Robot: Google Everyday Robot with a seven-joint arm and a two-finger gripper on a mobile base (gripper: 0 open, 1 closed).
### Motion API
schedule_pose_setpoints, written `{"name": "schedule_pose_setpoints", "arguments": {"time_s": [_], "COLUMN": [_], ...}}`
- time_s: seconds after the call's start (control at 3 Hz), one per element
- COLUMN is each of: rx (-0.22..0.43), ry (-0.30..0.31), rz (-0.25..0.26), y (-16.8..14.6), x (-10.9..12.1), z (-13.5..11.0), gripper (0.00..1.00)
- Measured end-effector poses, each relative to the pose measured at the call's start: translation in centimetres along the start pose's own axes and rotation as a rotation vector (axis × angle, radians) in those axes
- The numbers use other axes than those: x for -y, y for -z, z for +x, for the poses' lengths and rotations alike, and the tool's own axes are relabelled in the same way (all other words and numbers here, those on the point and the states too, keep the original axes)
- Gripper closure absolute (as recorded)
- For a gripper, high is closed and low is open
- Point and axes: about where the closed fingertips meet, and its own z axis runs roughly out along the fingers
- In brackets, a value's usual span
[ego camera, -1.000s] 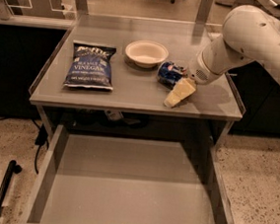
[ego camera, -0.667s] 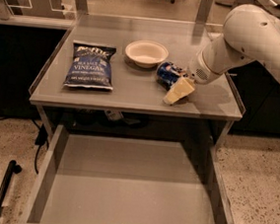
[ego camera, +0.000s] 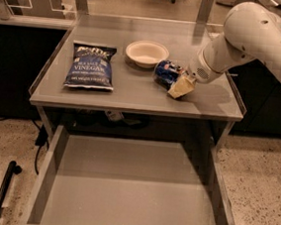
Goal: Place pepsi can into top drawer
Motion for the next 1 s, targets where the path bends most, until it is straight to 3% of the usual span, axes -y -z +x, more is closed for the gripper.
{"name": "schedule_pose_setpoints", "arguments": {"time_s": [0.33, 1.0], "rx": [-0.030, -0.020], "ry": [0.056, 0.183], "rz": [0.011, 0.016], "y": [0.6, 7.9], "x": [-0.2, -4.1], "z": [-1.3, -2.5], "gripper": [1.00, 1.00]}}
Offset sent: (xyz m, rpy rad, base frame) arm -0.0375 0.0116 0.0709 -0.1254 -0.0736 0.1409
